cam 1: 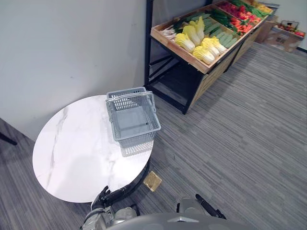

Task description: Pick vegetable in the basket

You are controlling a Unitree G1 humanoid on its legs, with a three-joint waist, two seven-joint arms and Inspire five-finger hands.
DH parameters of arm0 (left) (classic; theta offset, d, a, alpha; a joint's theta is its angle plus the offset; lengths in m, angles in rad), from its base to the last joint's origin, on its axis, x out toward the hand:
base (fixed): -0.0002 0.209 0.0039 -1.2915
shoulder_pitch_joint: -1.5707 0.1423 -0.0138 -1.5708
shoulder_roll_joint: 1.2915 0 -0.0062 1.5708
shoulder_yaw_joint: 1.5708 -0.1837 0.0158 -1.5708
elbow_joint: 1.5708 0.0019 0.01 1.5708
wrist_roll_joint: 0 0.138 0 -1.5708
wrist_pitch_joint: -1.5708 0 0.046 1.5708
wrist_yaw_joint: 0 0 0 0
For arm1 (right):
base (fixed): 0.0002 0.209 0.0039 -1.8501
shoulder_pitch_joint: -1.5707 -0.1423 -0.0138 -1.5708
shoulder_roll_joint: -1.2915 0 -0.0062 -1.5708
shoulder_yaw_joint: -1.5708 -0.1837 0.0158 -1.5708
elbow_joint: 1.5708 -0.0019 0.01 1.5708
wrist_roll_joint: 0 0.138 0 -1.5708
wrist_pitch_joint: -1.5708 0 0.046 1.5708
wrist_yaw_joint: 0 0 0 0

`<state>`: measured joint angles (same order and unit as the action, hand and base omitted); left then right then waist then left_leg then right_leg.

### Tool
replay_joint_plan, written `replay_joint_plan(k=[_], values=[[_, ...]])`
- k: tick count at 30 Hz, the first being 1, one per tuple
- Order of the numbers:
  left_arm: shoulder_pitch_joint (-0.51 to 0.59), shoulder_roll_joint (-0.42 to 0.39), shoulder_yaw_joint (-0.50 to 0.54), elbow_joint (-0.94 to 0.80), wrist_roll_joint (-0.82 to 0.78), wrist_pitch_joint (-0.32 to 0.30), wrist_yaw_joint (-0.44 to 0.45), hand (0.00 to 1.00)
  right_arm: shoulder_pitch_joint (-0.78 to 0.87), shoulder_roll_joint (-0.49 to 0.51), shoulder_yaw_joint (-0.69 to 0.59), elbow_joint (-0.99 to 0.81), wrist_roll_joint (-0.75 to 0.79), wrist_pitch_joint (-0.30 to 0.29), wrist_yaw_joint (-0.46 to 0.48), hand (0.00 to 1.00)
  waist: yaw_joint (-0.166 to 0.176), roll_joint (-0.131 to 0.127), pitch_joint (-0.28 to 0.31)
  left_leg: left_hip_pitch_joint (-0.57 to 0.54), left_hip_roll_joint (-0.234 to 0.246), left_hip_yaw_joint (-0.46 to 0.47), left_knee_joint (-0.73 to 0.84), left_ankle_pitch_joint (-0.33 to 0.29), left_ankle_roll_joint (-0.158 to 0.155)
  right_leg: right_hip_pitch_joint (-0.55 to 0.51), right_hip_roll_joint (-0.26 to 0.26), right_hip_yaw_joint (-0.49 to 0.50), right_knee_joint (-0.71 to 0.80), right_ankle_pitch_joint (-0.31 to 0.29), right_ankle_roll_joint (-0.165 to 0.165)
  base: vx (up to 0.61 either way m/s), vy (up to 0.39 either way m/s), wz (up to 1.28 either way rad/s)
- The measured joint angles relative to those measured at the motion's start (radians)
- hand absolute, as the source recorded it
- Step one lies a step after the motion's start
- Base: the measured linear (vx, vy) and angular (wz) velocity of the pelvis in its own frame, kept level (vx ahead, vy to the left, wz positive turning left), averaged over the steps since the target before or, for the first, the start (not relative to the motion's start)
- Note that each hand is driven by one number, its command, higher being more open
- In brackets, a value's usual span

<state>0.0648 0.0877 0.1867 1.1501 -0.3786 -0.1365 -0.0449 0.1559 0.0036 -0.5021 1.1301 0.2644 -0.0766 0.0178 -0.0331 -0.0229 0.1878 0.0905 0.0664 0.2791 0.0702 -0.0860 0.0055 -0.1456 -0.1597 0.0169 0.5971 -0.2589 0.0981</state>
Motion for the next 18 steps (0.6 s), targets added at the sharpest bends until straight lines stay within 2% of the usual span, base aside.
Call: replay_joint_plan(k=[2, 3, 4, 5, 6, 7, 8, 10, 11, 14, 18], values=[[-0.012, -0.019, 0.038, 0.0, 0.005, 0.007, 0.001, 1.0, 0.022, -0.001, -0.008, 0.001, 0.016, 0.006, -0.005, 1.0, 0.002, 0.013, 0.001, -0.016, 0.029, -0.048, 0.019, -0.012, -0.018, -0.006, 0.052, 0.079, -0.099, 0.004, 0.005, 0.19, -0.237, 0.83], [-0.012, -0.03, 0.074, -0.002, 0.006, 0.006, 0.003, 1.0, 0.043, 0.001, -0.008, 0.001, 0.017, 0.01, -0.008, 1.0, 0.003, 0.014, 0.0, -0.026, 0.045, -0.082, 0.028, -0.019, -0.038, 0.005, 0.081, 0.14, -0.187, 0.017, 0.018, 0.19, -0.278, 1.02], [-0.004, -0.031, 0.109, -0.01, 0.01, 0.007, 0.005, 1.0, 0.061, 0.013, 0.001, 0.001, 0.017, 0.013, -0.011, 1.0, 0.005, -0.01, -0.01, -0.036, 0.04, -0.109, 0.041, -0.03, -0.061, 0.022, 0.064, 0.157, -0.275, 0.039, 0.045, 0.21, -0.302, 1.06], [0.003, -0.022, 0.117, -0.023, 0.02, 0.006, 0.005, 1.0, 0.075, 0.028, 0.002, 0.001, 0.017, 0.014, -0.013, 1.0, 0.005, -0.035, -0.015, -0.038, 0.029, -0.115, 0.048, -0.036, -0.07, 0.032, 0.039, 0.144, -0.301, 0.06, 0.047, 0.26, -0.397, 1.21], [0.01, -0.014, 0.143, -0.036, 0.033, 0.006, 0.015, 1.0, 0.09, 0.058, 0.005, 0.006, 0.017, 0.022, -0.019, 1.0, 0.003, -0.074, -0.018, -0.04, 0.025, -0.117, 0.081, -0.05, -0.099, 0.055, 0.003, 0.093, -0.29, 0.104, 0.033, 0.28, -0.434, 1.18], [0.013, -0.029, 0.144, -0.042, 0.037, 0.008, 0.019, 1.0, 0.103, 0.047, -0.001, 0.0, 0.028, 0.027, -0.017, 1.0, 0.003, -0.054, -0.022, -0.053, 0.059, -0.105, 0.106, -0.053, -0.106, 0.06, 0.012, 0.035, -0.268, 0.087, 0.015, 0.29, -0.49, 1.37], [0.02, -0.058, 0.147, -0.056, 0.041, 0.005, 0.02, 1.0, 0.107, 0.019, 0.004, -0.008, 0.024, 0.026, -0.021, 1.0, 0.006, -0.016, -0.035, -0.075, 0.105, -0.111, 0.124, -0.042, -0.139, 0.07, 0.029, -0.023, -0.262, 0.066, 0.003, 0.22, -0.333, 1.05], [0.024, -0.081, 0.148, -0.058, 0.043, 0.007, 0.02, 1.0, 0.09, -0.012, 0.01, -0.01, 0.016, 0.021, -0.036, 1.0, 0.01, 0.022, -0.044, -0.09, 0.123, -0.138, 0.109, -0.013, -0.162, 0.103, 0.043, -0.101, -0.272, 0.061, -0.004, 0.23, -0.226, 1.08], [0.024, -0.083, 0.148, -0.057, 0.043, 0.007, 0.02, 1.0, 0.071, -0.014, 0.016, -0.016, 0.016, 0.018, -0.036, 1.0, 0.009, 0.026, -0.043, -0.089, 0.124, -0.154, 0.079, 0.019, -0.155, 0.125, 0.044, -0.147, -0.271, 0.061, -0.004, 0.21, -0.19, 1.19], [0.022, -0.077, 0.132, -0.053, 0.045, 0.007, 0.021, 1.0, 0.027, -0.012, 0.021, -0.026, 0.016, 0.001, -0.033, 1.0, 0.017, 0.023, -0.045, -0.08, 0.118, -0.189, -0.007, 0.082, -0.146, 0.15, 0.044, -0.206, -0.271, 0.061, -0.005, 0.14, -0.098, 1.06], [0.018, -0.049, 0.091, -0.036, 0.036, 0.008, 0.022, 1.0, -0.027, -0.009, 0.022, -0.028, 0.014, -0.003, -0.025, 1.0, 0.037, 0.007, -0.048, -0.063, 0.098, -0.203, -0.093, 0.133, -0.145, 0.149, 0.043, -0.195, -0.272, 0.058, -0.011, 0.03, 0.0, 0.35]])
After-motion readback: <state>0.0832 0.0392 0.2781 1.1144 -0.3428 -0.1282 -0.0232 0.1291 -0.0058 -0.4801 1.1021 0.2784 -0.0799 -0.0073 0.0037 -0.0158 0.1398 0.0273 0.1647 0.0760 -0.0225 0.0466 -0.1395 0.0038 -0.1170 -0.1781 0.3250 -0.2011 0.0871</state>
